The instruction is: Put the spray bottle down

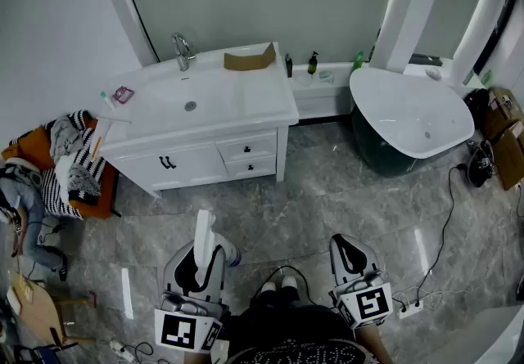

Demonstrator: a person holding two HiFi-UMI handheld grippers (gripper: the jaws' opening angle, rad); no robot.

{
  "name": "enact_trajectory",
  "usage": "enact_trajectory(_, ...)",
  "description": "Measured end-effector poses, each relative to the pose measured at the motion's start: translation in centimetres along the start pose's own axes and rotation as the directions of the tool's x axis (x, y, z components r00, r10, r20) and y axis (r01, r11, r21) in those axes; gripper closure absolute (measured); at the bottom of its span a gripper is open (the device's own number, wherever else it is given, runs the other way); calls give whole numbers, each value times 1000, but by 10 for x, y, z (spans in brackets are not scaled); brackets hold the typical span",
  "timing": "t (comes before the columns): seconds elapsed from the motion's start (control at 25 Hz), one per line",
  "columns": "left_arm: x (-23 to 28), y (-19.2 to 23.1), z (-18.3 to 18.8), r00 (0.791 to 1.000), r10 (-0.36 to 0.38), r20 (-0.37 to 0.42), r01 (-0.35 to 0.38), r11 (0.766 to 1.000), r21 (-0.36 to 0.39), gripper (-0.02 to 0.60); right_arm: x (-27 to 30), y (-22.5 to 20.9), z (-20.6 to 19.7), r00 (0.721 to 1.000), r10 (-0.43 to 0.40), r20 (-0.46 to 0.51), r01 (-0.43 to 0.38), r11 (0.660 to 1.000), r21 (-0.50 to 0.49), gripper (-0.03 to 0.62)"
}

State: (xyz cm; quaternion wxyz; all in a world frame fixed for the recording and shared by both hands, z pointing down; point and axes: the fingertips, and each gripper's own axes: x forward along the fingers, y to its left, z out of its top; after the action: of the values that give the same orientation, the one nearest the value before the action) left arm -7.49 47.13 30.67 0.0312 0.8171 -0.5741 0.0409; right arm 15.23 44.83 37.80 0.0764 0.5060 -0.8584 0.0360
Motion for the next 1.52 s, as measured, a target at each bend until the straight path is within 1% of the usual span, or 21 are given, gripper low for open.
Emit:
enact_trajectory(0.28,8,-16,-1,1000,20,15,-20,1000,3,446,-4,-16,-8,999,39,-8,-39,999,-27,568)
enact_trajectory(0.48,14,-27,-7,999,31,21,-31,1000,-2,446,-8,-21,-2,993,104,60,-105,994,8,566)
enact_trajectory(0.64,17,-30,0,999,36,26,-36,999,-3,446,-13,-29,-7,994,104,46,-103,995,-7,566)
enact_trajectory(0.76,23,-27,6,998,43,39,-43,999,2,446,-9,-34,-4,993,107,48,-108,994,12,566)
enact_trajectory(0.88,32,-22,7,998,41,40,-41,999,3,446,-4,-39,-8,996,94,-7,-94,995,23,566)
enact_trajectory(0.92,34,-20,6,999,39,38,-39,999,1,446,-1,-40,-8,996,92,-7,-91,995,27,566)
enact_trajectory(1.04,46,-13,5,999,33,34,-33,999,-9,446,13,-42,-5,995,92,44,-94,995,42,566)
enact_trajectory(1.28,84,23,4,1000,0,21,1,999,-32,446,65,-41,-2,997,80,18,-81,995,62,566)
enact_trajectory(1.52,126,72,18,999,-32,20,33,999,-22,446,134,-37,24,997,67,31,-69,995,70,566)
